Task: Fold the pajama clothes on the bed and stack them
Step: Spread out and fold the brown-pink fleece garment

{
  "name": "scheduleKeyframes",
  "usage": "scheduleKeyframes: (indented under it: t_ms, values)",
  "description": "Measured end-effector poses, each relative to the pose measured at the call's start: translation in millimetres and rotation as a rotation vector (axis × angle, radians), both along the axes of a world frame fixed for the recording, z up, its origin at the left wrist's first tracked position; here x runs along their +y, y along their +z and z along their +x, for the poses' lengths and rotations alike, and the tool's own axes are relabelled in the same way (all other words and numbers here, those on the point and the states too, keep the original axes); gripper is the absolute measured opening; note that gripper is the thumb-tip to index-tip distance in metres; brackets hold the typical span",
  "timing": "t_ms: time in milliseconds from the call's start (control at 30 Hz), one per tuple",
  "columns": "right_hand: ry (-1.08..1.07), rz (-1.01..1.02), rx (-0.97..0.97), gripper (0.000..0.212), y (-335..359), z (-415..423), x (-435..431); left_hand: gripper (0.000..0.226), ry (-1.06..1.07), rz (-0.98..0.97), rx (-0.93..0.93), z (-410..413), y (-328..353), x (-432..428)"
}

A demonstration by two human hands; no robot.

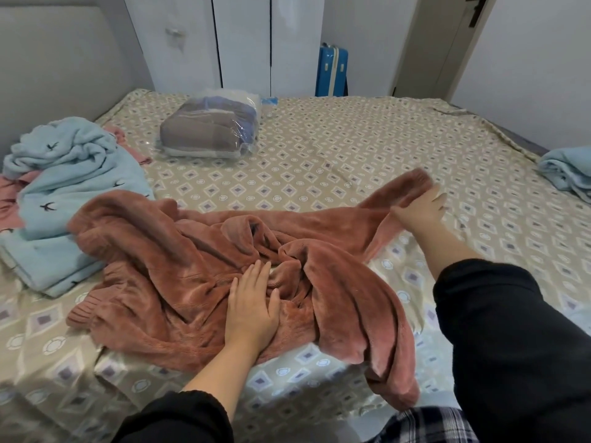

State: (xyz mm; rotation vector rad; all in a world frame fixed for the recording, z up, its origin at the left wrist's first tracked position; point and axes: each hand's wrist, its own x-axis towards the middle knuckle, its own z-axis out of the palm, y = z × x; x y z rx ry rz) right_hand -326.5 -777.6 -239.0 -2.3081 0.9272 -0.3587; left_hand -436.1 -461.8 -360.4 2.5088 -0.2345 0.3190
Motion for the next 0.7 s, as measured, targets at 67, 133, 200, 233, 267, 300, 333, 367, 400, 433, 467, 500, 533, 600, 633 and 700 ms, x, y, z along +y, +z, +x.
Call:
scheduleKeyframes:
  t_ms: [67, 133, 200, 233, 267, 300, 333, 367, 400, 433, 467, 500, 533, 600, 633, 700]
  values:
    - [0.110, -0.134, 0.092, 0.093, -18, -2, 11, 0.054, 0.004, -0.001, 0.003, 0, 1, 0]
    - [0.260, -0.235, 0.214, 0.080, -38, -6, 22, 0.055, 0.001, 0.004, 0.011, 0, 2, 0]
    - [0.438, -0.252, 0.370, 0.067, -54, -7, 28, 0.056, -0.008, 0.010, 0.011, 0, 4, -1]
    - [0.533, -0.273, 0.437, 0.060, -62, -8, 30, 0.055, -0.019, 0.008, -0.002, 2, 5, 0]
    - [0.601, -0.313, 0.475, 0.053, -68, -10, 31, 0.053, -0.030, 0.001, -0.032, 7, 9, 0]
    - [0.612, -0.357, 0.466, 0.047, -72, -10, 29, 0.051, -0.033, -0.006, -0.076, 15, 14, 1]
    - [0.571, -0.389, 0.427, 0.040, -73, -8, 27, 0.051, -0.023, -0.012, -0.120, 27, 22, 1]
    - [0.513, -0.417, 0.373, 0.036, -73, -6, 24, 0.051, -0.003, -0.011, -0.154, 43, 31, 3]
    - [0.462, -0.444, 0.329, 0.035, -72, -1, 22, 0.050, 0.021, 0.002, -0.173, 62, 40, 4]
    - [0.428, -0.471, 0.300, 0.034, -71, 5, 18, 0.047, 0.039, 0.020, -0.181, 81, 48, 5]
    - [0.401, -0.484, 0.279, 0.033, -71, 12, 15, 0.044, 0.046, 0.027, -0.167, 101, 54, 7]
    - [0.375, -0.463, 0.262, 0.034, -70, 19, 12, 0.042, 0.043, 0.012, -0.119, 121, 58, 8]
    - [0.342, -0.406, 0.257, 0.043, -70, 27, 8, 0.042, 0.042, -0.009, -0.034, 139, 62, 7]
    - [0.256, -0.235, 0.308, 0.072, -74, 40, 0, 0.044, 0.054, 0.045, 0.141, 169, 63, 0]
    - [0.209, -0.173, 0.347, 0.085, -76, 45, -5, 0.047, 0.044, 0.132, 0.182, 182, 61, -5]
    - [0.128, -0.128, 0.388, 0.098, -80, 55, -18, 0.062, -0.030, 0.327, 0.255, 205, 58, -16]
